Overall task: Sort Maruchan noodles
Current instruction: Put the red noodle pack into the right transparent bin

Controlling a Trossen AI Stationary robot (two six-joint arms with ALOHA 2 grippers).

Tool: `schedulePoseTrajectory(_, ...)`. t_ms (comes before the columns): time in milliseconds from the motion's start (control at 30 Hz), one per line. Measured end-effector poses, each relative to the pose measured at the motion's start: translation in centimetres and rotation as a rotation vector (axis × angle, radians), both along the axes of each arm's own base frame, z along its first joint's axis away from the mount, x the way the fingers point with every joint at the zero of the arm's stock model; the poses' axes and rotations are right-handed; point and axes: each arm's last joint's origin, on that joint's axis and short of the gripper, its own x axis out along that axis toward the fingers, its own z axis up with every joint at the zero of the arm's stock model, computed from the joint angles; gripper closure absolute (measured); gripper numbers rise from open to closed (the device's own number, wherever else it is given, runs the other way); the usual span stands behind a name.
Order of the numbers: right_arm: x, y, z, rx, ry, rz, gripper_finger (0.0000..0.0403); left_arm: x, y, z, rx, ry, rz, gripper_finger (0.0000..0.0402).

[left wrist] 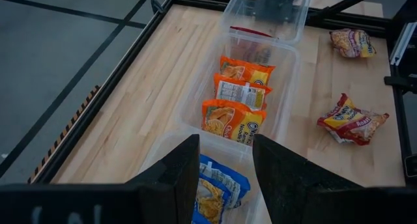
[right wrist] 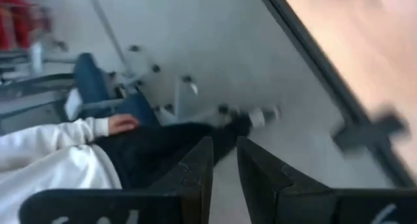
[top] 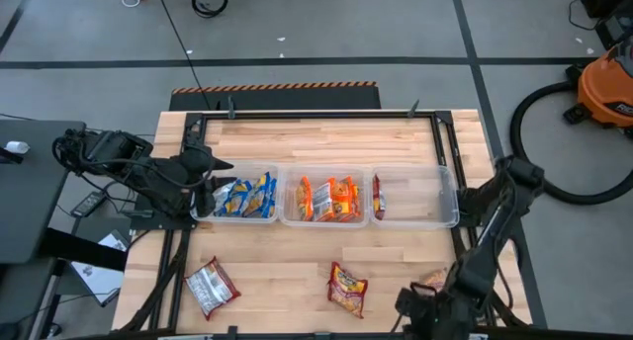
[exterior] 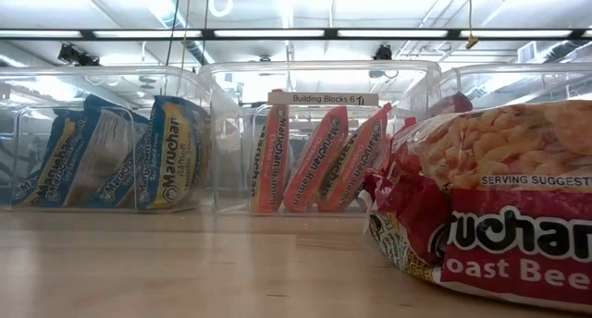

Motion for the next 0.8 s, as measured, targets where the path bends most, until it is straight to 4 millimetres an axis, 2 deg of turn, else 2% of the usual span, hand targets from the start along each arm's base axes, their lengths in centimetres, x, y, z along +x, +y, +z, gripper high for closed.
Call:
schedulePoseTrajectory(100,-1.0,0.8,-1.4,0.029,0.175,-0.046,0.0326,0.0,0.0,0.0,0.0,0.0,0.0,0.0253)
schedulePoseTrajectory(200,-1.9,0.9,-2.9,-0.012,0.331,-0.13,0.0326,0.0,0.0,0.0,0.0,0.0,0.0,0.0253)
schedulePoseTrajectory(300,-2.7,0.1,-4.8,-0.178,0.442,-0.209,0.0326,0.0,0.0,0.0,0.0,0.0,0.0,0.0253)
schedulePoseTrajectory(400,-3.2,-1.5,-6.0,-0.371,0.58,-0.196,0.0327,0.0,0.0,0.0,0.0,0.0,0.0,0.0253)
schedulePoseTrajectory(500,-2.8,-2.2,-4.4,-0.459,0.66,-0.074,0.0331,0.0,0.0,0.0,0.0,0.0,0.0,0.0253)
schedulePoseTrajectory(667,-1.3,-1.6,-0.4,-0.566,0.623,0.047,0.0336,0.0,0.0,0.0,0.0,0.0,0.0,0.0253)
schedulePoseTrajectory(733,-0.7,-1.1,-0.1,-0.635,0.613,0.085,0.0337,0.0,0.0,0.0,0.0,0.0,0.0,0.0253)
schedulePoseTrajectory(800,-0.1,-0.3,-0.9,-0.695,0.583,0.132,0.0337,0.0,0.0,0.0,0.0,0.0,0.0,0.0253)
